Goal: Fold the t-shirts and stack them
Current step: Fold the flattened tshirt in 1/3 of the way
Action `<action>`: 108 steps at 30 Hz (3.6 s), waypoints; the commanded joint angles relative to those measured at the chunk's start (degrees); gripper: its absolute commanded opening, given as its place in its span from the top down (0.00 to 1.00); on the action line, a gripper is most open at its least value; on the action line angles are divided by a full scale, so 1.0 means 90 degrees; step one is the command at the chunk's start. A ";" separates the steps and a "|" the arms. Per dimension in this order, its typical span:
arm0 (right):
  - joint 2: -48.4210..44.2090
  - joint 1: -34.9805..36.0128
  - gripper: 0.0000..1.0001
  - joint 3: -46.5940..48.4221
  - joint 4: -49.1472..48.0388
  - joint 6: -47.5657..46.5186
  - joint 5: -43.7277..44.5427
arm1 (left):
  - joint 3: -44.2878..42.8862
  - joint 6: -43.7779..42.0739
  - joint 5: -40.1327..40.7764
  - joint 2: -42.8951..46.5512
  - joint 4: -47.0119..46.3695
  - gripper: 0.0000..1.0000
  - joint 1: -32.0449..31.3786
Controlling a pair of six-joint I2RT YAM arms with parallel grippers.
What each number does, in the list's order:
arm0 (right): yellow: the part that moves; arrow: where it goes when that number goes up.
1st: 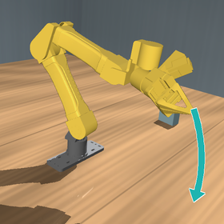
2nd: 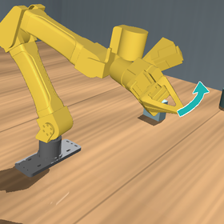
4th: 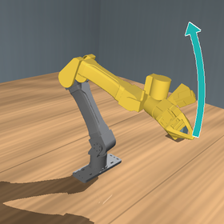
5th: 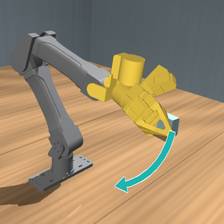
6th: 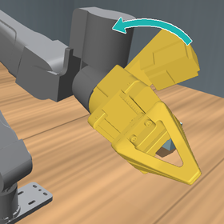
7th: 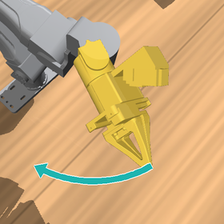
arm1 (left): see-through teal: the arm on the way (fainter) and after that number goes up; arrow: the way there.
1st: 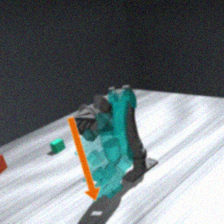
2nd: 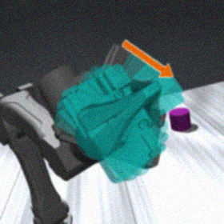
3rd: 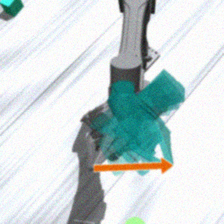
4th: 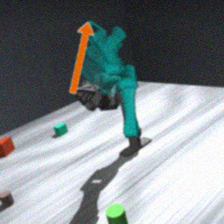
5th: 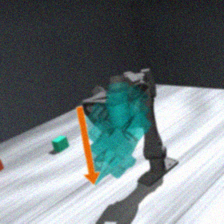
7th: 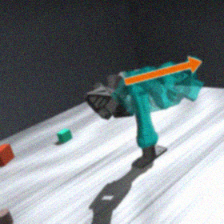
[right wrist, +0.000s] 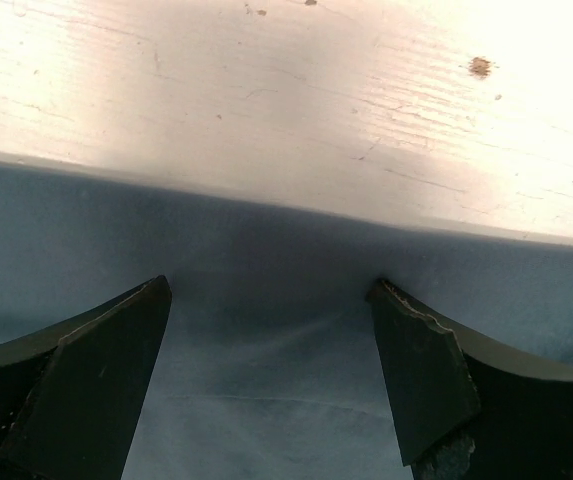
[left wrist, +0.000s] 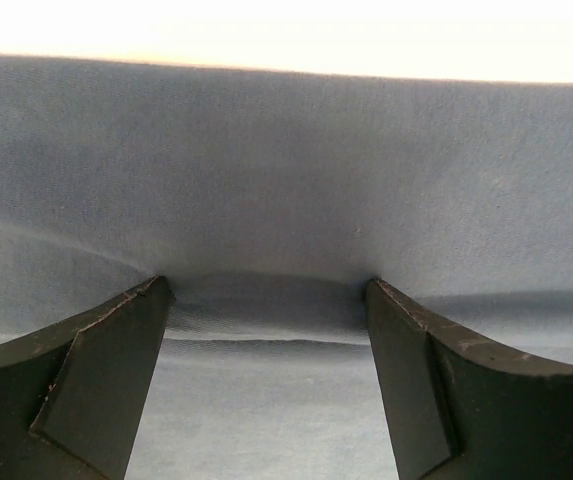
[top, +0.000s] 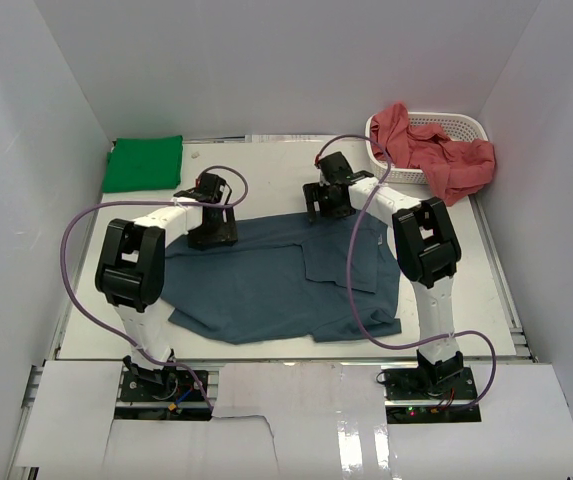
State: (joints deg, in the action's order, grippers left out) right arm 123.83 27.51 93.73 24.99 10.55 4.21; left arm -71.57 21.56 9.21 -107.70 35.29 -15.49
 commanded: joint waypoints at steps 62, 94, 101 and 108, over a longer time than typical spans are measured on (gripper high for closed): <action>-0.0322 0.0117 0.09 -0.0249 0.0221 -0.0244 0.0841 | -0.1823 0.0153 0.0500 -0.0777 0.1011 0.09 -0.0145; 0.1357 -0.0487 0.08 0.1351 0.0504 -0.0254 0.0099 | -0.3677 -0.0218 0.0334 -0.2963 0.1069 0.09 0.0363; 0.2188 -0.0868 0.08 0.2826 0.0856 -0.0205 -0.0213 | -0.5074 -0.0247 0.0236 -0.3931 0.1372 0.09 0.0568; 0.2365 -0.1093 0.08 0.3365 0.0466 -0.0264 -0.0399 | -0.5787 -0.0160 0.0080 -0.4176 0.1411 0.05 0.0617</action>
State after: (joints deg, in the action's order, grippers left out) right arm 142.69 19.31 123.94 28.25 8.51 1.61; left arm -124.01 19.46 10.55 -141.18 46.76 -11.18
